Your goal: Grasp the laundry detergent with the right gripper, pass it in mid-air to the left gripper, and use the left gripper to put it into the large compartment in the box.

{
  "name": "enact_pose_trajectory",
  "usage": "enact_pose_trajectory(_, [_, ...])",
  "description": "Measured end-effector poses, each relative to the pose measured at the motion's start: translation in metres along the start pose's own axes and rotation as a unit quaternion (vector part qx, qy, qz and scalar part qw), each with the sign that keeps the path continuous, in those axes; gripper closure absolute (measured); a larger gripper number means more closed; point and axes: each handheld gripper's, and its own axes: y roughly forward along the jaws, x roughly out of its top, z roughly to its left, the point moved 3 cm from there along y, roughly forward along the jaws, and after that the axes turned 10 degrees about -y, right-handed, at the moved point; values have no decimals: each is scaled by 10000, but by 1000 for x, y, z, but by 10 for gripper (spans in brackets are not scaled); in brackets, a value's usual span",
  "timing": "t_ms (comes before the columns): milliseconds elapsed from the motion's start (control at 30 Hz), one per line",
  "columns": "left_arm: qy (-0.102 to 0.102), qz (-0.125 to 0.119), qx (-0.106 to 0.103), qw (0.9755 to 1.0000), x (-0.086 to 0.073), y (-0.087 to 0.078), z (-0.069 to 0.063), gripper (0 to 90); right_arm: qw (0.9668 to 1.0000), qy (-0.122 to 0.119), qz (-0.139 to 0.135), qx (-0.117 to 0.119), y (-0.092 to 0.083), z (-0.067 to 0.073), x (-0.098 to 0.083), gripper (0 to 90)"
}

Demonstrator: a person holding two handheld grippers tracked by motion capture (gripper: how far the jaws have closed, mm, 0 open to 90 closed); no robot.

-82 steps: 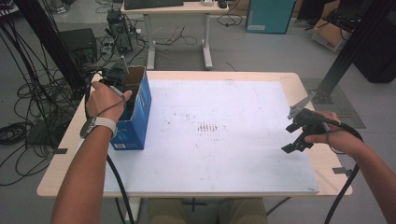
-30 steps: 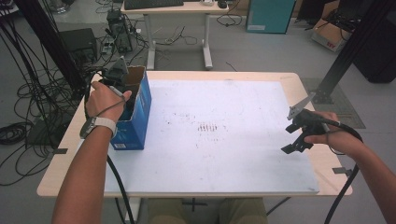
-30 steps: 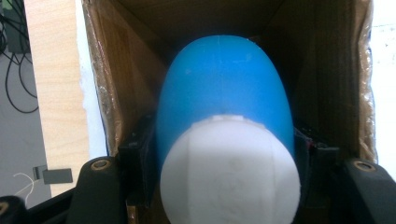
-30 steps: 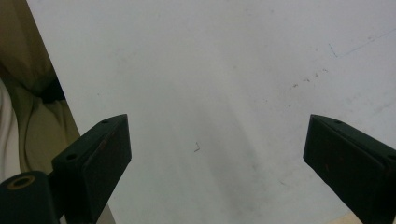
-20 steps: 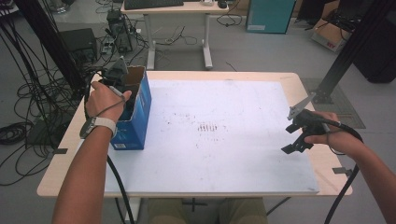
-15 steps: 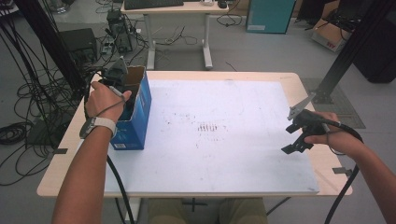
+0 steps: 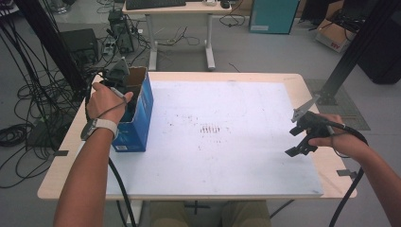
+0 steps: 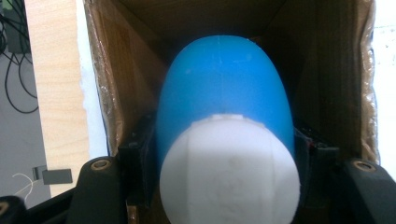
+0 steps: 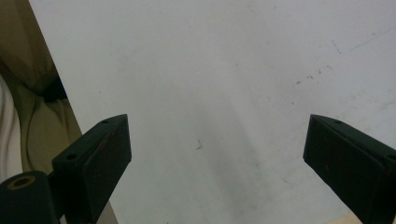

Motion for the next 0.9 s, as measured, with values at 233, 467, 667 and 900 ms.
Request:
enact_pose_trajectory(233, [-11,-81,21,10000,0,1,0,374,10000,55,22,-3,0,0,0,76])
enact_pose_trajectory(467, [-3,-79,23,10000,0,1,0,373,10000,1,20,13,0,0,1,77])
enact_pose_trajectory(667, [-4,-82,24,10000,0,1,0,373,10000,13,14,7,0,0,1,77])
enact_pose_trajectory(900, [-13,-88,21,10000,0,1,0,373,10000,16,12,4,0,0,1,76])
